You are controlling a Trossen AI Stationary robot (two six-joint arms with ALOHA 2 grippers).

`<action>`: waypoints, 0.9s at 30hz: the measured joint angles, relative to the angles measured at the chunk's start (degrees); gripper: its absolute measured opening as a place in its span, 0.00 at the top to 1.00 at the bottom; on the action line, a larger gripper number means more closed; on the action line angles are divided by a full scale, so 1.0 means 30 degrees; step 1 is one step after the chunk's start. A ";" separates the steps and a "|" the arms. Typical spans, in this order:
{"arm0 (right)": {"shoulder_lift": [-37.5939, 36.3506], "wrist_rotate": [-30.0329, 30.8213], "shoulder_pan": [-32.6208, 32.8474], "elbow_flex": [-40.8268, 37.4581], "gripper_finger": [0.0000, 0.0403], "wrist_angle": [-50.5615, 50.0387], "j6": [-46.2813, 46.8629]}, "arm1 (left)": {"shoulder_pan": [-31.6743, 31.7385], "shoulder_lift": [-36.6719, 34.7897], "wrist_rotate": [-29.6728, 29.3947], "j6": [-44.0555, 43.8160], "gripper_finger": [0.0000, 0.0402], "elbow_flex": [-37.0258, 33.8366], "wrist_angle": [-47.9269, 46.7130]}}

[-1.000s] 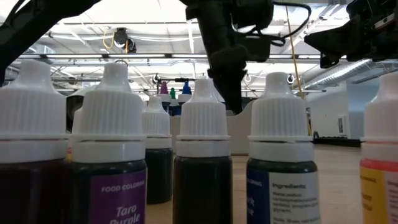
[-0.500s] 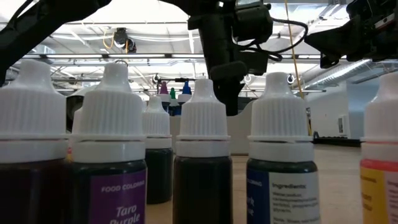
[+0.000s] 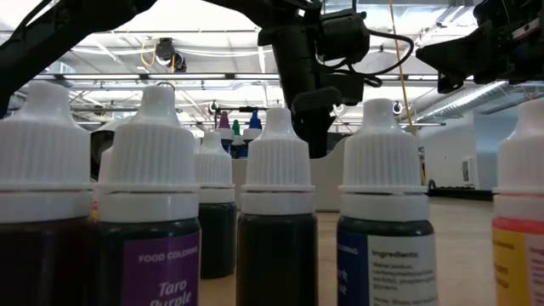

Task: Pick & Place food coloring
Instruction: Put the small green food coloring bottle into the gray bin, then put the small orange food coloring bottle into the gray bin

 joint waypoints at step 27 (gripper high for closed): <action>0.0010 -0.0007 -0.0004 0.0001 1.00 0.0000 0.0000 | -0.0904 -0.6824 -0.0130 -0.0510 0.46 0.0022 -0.2909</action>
